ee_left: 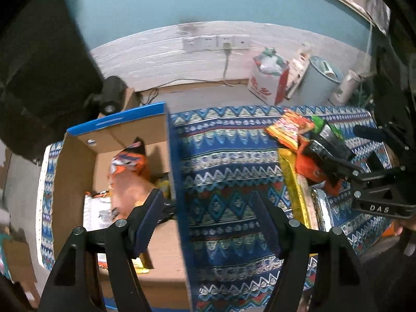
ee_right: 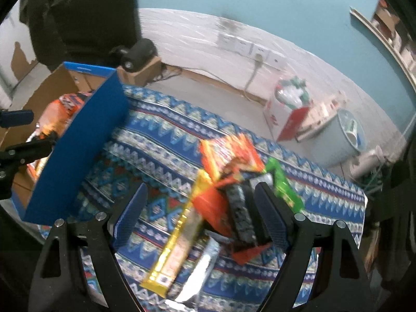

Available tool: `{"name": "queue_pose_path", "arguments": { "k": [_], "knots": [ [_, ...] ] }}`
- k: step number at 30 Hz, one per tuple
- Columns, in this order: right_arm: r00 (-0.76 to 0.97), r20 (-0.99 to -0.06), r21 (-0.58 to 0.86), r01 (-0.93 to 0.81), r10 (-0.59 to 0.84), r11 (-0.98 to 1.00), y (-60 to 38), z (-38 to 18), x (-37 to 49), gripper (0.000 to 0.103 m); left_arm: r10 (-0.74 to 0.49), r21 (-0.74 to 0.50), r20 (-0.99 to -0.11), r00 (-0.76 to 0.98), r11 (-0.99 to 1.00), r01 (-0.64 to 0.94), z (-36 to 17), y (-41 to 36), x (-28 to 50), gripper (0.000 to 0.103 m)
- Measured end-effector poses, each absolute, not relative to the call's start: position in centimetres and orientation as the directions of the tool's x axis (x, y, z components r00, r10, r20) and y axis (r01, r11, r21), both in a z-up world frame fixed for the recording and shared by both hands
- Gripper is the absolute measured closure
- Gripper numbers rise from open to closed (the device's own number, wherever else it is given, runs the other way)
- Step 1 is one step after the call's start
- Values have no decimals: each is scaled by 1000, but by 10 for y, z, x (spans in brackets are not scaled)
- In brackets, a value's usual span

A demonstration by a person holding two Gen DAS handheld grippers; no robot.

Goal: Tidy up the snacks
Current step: 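Move both tools back over the snack pile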

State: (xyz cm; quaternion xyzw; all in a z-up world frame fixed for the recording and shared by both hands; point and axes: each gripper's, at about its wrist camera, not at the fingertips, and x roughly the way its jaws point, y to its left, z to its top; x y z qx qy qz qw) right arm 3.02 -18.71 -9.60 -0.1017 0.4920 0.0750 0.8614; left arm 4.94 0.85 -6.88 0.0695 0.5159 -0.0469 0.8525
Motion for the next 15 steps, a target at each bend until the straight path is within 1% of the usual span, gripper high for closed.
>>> {"name": "queue_pose_path", "arguments": {
  "k": [8, 15],
  "knots": [
    [477, -879, -127, -187, -23, 974, -226, -117, 27, 20, 7, 114, -909, 418, 966, 231, -95, -31, 58, 31],
    [443, -896, -123, -176, -33, 977, -249, -147, 33, 20, 13, 131, -928, 373, 948, 290, -122, -56, 63, 31]
  ]
}}
